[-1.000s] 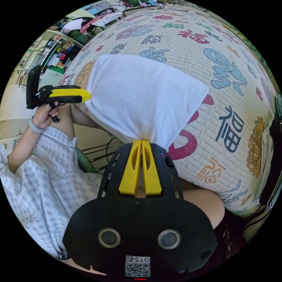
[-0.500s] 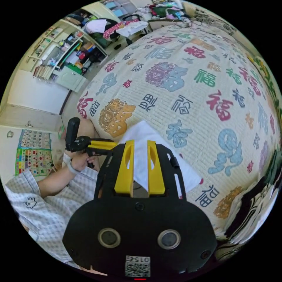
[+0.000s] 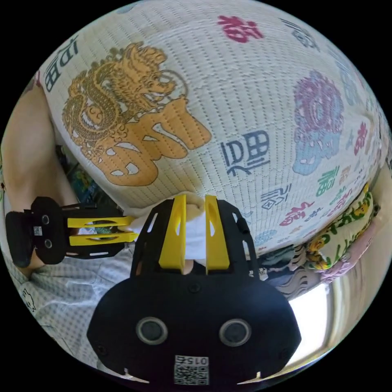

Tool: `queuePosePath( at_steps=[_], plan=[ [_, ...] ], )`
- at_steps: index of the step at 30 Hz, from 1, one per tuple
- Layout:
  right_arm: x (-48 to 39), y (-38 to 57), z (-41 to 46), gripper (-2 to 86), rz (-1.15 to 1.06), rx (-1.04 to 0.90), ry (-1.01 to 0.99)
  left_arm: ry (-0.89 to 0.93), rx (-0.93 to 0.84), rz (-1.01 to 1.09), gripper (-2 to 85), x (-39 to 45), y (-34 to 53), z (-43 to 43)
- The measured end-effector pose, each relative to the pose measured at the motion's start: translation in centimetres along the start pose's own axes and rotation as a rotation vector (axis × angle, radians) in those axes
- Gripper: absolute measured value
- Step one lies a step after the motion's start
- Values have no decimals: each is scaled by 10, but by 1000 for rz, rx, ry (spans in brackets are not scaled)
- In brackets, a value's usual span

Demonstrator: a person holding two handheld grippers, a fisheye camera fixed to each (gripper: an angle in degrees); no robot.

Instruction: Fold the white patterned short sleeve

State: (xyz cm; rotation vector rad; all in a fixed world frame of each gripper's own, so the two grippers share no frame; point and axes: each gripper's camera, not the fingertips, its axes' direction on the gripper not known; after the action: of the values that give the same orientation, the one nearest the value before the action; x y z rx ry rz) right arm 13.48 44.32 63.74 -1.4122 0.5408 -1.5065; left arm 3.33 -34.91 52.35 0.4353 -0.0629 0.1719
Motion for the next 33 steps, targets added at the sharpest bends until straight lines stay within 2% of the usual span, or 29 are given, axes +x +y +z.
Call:
queuePosePath(
  at_steps=[4, 6, 10, 13, 16, 21, 25, 27, 30, 31, 33],
  plan=[
    [-45, -52, 12, 83, -111, -120, 184, 31, 12, -6, 40, -2, 6, -11],
    [-54, -73, 20, 89, -128, -175, 183, 62, 37, -1, 36, 0, 10, -18],
    [-65, -111, 36, 116, -142, -278, 55, 79, 78, 63, 26, 14, 21, -31],
    [-80, -123, 59, 133, -208, -440, 215, 108, 94, 78, 23, 17, 25, -37],
    [-88, -129, 62, 135, -241, -465, 235, 167, 104, 79, 20, 15, 28, -42],
    [-87, -139, 52, 129, -222, -408, 201, 133, 106, 99, 20, 19, 32, -48],
    [-92, -146, 74, 147, -251, -510, 246, 131, 106, 112, 20, 21, 32, -51],
    [-89, -146, 64, 150, -250, -444, 256, 133, 109, 108, 20, 20, 34, -52],
    [-68, -145, 45, 124, -189, -340, 54, 144, 113, 95, 19, 16, 35, -54],
    [-65, -144, 51, 123, -175, -367, 28, 151, 113, 95, 18, 15, 34, -53],
    [-68, -142, 72, 124, -199, -480, 97, 140, 111, 103, 17, 16, 30, -54]
  ],
)
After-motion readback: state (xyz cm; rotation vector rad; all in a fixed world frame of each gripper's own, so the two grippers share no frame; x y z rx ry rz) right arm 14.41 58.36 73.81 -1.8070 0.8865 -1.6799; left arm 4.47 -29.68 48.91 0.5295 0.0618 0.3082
